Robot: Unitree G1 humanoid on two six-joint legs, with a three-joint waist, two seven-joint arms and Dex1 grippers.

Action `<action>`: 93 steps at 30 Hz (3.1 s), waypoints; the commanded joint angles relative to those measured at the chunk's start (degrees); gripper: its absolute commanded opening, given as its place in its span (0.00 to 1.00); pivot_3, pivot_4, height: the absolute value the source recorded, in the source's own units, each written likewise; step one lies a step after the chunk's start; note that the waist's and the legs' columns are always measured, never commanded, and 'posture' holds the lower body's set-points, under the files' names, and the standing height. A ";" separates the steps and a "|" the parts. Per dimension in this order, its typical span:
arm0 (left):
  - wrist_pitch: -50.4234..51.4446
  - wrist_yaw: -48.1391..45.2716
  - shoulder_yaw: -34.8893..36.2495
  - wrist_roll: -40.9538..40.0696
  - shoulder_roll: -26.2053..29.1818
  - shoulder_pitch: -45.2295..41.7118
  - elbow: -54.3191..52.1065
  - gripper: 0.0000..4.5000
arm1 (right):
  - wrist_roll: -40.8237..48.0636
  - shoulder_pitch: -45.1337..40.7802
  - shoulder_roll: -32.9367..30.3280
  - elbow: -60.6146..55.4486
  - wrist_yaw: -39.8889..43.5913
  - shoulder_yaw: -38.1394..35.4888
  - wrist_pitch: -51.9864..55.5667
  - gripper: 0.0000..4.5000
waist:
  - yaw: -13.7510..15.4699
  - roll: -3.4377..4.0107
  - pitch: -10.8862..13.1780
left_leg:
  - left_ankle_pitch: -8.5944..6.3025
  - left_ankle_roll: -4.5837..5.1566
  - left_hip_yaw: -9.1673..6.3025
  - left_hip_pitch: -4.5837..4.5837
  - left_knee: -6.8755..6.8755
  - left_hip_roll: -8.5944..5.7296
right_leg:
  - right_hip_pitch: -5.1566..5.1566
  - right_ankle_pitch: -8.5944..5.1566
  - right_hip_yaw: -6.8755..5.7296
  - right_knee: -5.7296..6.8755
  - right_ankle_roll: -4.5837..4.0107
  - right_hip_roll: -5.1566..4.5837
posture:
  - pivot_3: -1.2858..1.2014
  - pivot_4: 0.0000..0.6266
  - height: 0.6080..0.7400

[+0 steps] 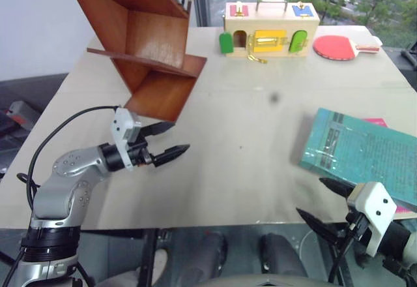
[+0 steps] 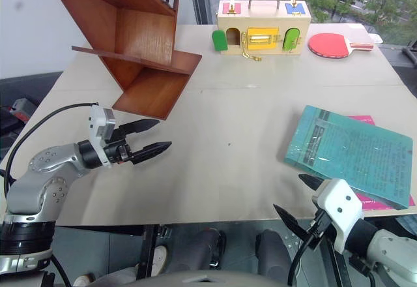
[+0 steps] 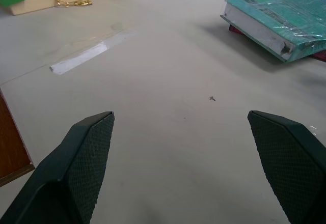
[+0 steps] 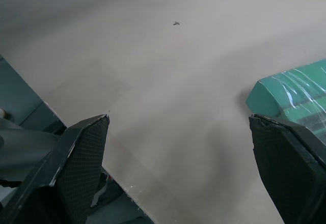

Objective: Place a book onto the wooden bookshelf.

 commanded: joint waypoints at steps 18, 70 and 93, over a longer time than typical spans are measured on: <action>0.62 -14.31 -8.28 -8.33 -0.29 -6.81 -10.21 1.00 | 13.35 -18.94 -4.12 20.54 -17.97 -26.77 13.68 0.00 | 0.07 -0.01 0.01 | 0.02 0.02 0.03 -0.04 -0.17 -0.02 | 0.00 0.02 0.03 -0.13 -0.03 -0.01 | 0.52 0.24 1.00; -0.42 -14.11 -9.26 -7.30 0.53 -8.02 -10.46 1.00 | 9.73 -47.01 8.45 52.38 -1.06 -5.93 29.95 0.00 | -1.75 0.16 -0.10 | 0.14 -0.17 0.28 0.09 -0.37 0.30 | -0.02 0.10 0.30 -0.29 -0.11 0.23 | 0.52 0.24 1.00; -4.08 -14.41 -10.51 -3.35 0.19 -5.29 -7.10 1.00 | 27.06 -45.78 -3.30 18.84 -3.54 -12.57 29.64 0.00 | -0.77 0.37 -0.09 | 0.02 0.03 0.24 0.02 -0.39 0.38 | -0.07 0.10 0.20 -0.29 -0.11 0.28 | 0.52 0.24 1.00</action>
